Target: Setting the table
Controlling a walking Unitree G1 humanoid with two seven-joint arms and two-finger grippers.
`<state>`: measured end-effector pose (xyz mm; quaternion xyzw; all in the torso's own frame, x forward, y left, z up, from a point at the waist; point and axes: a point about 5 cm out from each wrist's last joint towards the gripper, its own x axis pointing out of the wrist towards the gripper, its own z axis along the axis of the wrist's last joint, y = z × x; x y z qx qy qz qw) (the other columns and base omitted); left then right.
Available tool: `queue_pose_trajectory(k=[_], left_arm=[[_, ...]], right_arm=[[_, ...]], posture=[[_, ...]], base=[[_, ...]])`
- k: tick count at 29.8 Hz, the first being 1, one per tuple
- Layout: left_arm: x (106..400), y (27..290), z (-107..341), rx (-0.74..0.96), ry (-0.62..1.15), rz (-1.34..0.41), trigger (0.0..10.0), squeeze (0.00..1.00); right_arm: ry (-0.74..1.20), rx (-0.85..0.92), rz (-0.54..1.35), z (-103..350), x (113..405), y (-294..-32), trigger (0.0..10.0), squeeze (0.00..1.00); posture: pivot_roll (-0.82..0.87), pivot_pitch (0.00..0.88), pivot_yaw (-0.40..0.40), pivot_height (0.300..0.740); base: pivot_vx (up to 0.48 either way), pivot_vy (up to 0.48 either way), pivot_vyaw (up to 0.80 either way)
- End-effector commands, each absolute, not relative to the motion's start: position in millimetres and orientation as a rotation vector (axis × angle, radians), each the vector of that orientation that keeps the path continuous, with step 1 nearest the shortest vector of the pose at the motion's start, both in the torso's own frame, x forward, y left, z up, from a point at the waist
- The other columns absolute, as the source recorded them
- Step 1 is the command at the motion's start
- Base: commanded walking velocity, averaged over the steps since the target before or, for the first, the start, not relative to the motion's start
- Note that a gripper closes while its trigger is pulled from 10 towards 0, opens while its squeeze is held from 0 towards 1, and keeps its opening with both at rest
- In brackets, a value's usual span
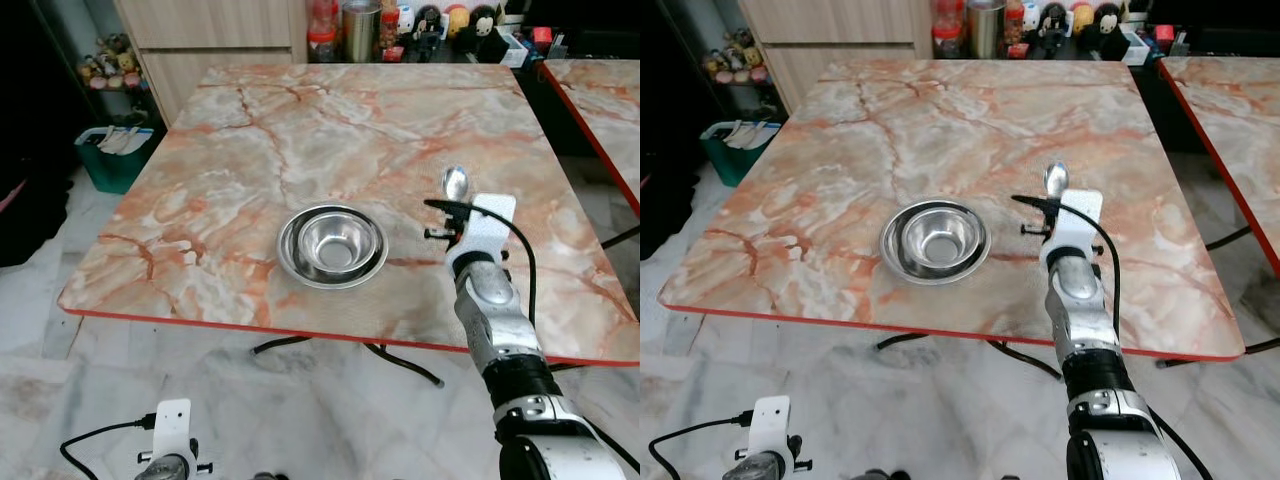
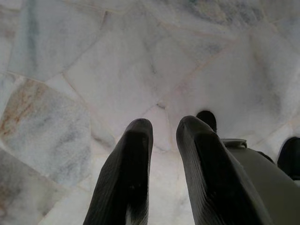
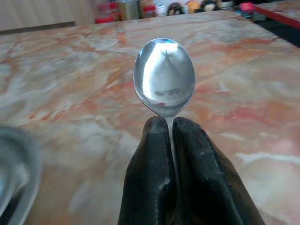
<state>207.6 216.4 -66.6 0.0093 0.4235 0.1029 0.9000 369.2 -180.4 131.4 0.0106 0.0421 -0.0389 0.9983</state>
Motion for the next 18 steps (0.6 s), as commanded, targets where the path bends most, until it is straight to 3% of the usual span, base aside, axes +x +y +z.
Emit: queue_pose_trajectory(k=[1,18], left_arm=[[200.3,220.6,-70.1,0.015,0.908,0.232,10.0,0.0],[199.6,220.6,-70.5,0.02,0.91,0.237,10.0,0.0]], right_arm=[[0.108,0.024,-0.056,125.0,368.5,-178.3,10.0,0.0],[0.183,0.018,-0.039,112.1,372.7,-188.4,10.0,0.0]], posture=[[0.01,0.148,0.038,0.74],[0.01,0.153,0.037,0.74]], base=[[0.0,0.0,0.0],[0.0,0.0,0.0]])
